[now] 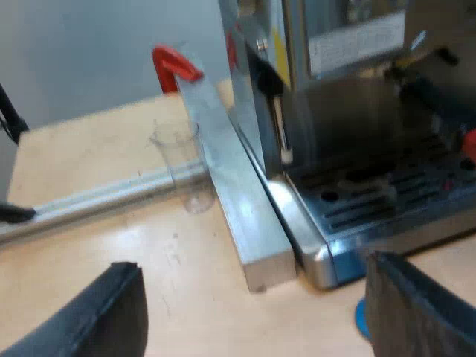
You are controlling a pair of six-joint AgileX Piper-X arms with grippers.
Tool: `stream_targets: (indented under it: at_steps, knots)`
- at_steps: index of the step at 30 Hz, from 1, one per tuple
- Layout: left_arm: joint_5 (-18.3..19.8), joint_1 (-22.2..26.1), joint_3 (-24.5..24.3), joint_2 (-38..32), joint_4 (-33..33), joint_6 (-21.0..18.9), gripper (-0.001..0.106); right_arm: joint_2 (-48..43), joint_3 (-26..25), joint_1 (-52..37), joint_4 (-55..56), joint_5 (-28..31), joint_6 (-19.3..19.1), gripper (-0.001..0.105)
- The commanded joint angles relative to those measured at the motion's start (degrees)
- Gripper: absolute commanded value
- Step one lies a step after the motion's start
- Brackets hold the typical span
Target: Put the handle in the coffee machine
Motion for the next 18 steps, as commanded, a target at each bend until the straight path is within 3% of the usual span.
stream_targets:
  at_steps: [1, 8, 18]
  knots:
    - [-0.1, 0.2, 5.0, -7.8, -3.4, -0.5, 0.064, -2.7, 1.8, -0.1, -0.3, 2.2, -0.7, 0.068]
    - [-0.1, 0.2, 12.8, -7.8, -6.3, -0.5, 0.064, -2.7, 6.0, -0.1, -0.3, 2.4, -0.7, 0.068]
    - [0.8, 0.2, 13.3, -7.8, -7.6, -0.5, 0.064, -2.6, 10.1, -0.1, -1.2, 2.8, 0.5, 0.068]
